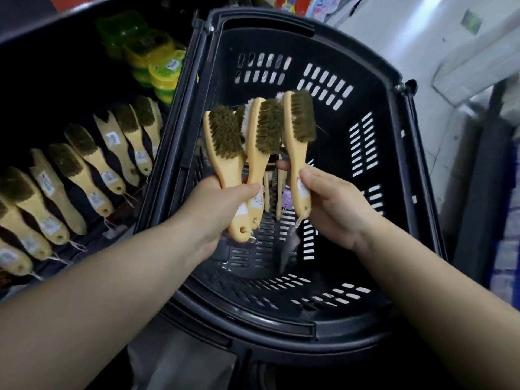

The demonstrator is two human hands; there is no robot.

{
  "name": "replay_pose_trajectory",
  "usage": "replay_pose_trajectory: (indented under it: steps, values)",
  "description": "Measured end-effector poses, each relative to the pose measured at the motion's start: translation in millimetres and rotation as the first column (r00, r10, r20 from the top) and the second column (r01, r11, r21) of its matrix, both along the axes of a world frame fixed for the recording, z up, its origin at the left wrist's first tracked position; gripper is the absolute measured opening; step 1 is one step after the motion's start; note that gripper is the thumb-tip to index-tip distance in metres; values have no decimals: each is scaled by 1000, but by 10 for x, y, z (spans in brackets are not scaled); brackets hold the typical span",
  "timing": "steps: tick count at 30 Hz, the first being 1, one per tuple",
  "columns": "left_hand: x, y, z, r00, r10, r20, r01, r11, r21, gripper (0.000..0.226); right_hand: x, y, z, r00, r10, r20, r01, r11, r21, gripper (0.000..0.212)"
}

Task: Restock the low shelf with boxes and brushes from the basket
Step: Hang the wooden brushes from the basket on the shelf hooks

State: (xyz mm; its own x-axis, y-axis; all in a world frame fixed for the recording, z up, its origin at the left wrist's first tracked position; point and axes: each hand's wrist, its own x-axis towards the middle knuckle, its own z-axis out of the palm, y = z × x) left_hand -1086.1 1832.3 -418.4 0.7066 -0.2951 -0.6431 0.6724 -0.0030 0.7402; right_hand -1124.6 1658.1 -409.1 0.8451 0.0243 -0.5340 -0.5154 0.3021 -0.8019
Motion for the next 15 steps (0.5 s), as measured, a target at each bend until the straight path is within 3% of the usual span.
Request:
replay_pose_trajectory:
  steps: [7, 10, 12, 14, 15]
  values:
    - [-10, 15, 81, 998, -67, -21, 63, 988, -142, 14, -31, 220, 37, 993, 50, 109, -39, 994, -99, 26]
    - [-17, 47, 109, 991, -136, -19, 130, 973, -190, 32, 2, 205, 40, 986, 102, 135, -73, 976, -203, 19]
    - [-22, 63, 94, 984, -175, 7, 174, 972, -155, 43, 24, 202, 9, 979, 137, 149, -91, 955, -283, 14]
    - [-22, 62, 62, 983, -183, 9, 183, 978, -99, 37, 42, 203, -39, 974, 175, 143, -117, 932, -344, 11]
    - [-21, 54, 50, 986, -167, 2, 167, 982, -83, 31, 62, 190, -66, 975, 185, 127, -127, 920, -370, 20]
